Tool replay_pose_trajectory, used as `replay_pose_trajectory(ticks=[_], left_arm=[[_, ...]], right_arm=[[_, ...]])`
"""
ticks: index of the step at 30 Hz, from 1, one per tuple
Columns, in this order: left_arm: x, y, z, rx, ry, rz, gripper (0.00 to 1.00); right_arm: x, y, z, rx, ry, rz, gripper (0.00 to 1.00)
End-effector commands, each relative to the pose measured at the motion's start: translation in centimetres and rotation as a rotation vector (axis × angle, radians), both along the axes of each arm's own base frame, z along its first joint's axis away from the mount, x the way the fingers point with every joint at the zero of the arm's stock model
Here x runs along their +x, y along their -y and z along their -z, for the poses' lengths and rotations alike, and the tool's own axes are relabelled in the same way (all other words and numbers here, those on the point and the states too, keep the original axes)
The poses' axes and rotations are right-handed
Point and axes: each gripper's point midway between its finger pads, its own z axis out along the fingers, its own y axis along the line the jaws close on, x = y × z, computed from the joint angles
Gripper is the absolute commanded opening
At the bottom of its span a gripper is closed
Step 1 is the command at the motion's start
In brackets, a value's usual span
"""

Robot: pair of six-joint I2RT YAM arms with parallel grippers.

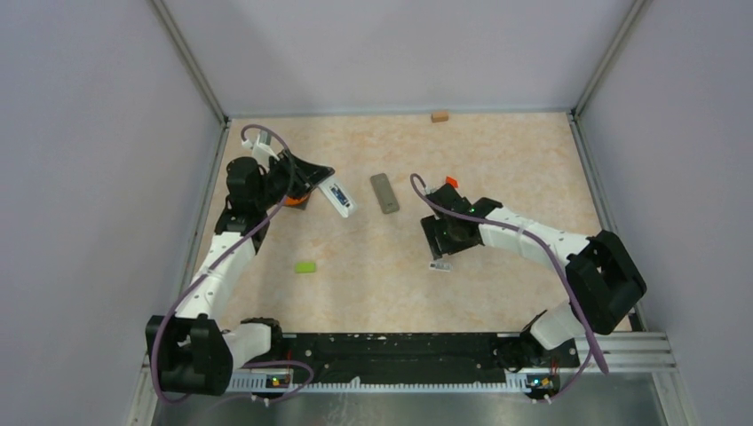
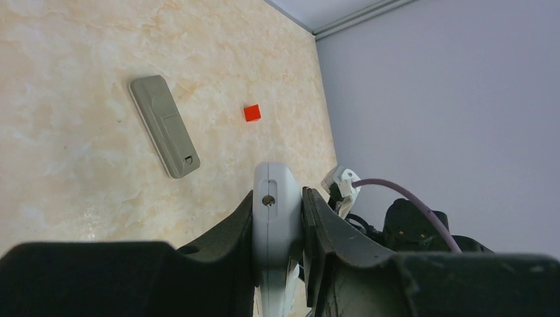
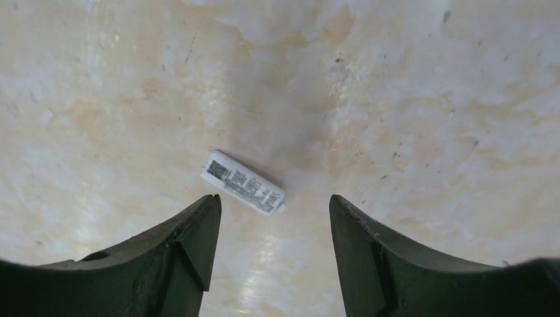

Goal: Load the batteries into the remote control

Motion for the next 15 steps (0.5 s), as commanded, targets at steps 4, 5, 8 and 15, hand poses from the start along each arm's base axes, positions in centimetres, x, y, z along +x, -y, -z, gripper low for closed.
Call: replay_pose_trajectory(ticks=[4,5,8,15], left_arm=[[0.4,-1.3,-4.2,0.053,0.134,-0.038,0.0],[0.5,-1.5,-4.3,0.05,0.133,-0.043,0.0],[0.9,-2.0,-4.1,0.044,0.127,-0.057,0.0],[1.8,-2.1,-4.1,0.022,0.124,-0.053,0.0]], right_arm=[[1.1,0.3,-2.3,-0.173,0.097,-0.54,0.63],[0.8,0.4,-1.9,-0.181,0.081,-0.583,0.63],[-0.5,0.2,-1.1,-0.175,0.039,-0.705,0.62],[-3.1,-1.4,1.4,-0.161,-0.073,-0.878,0.61]])
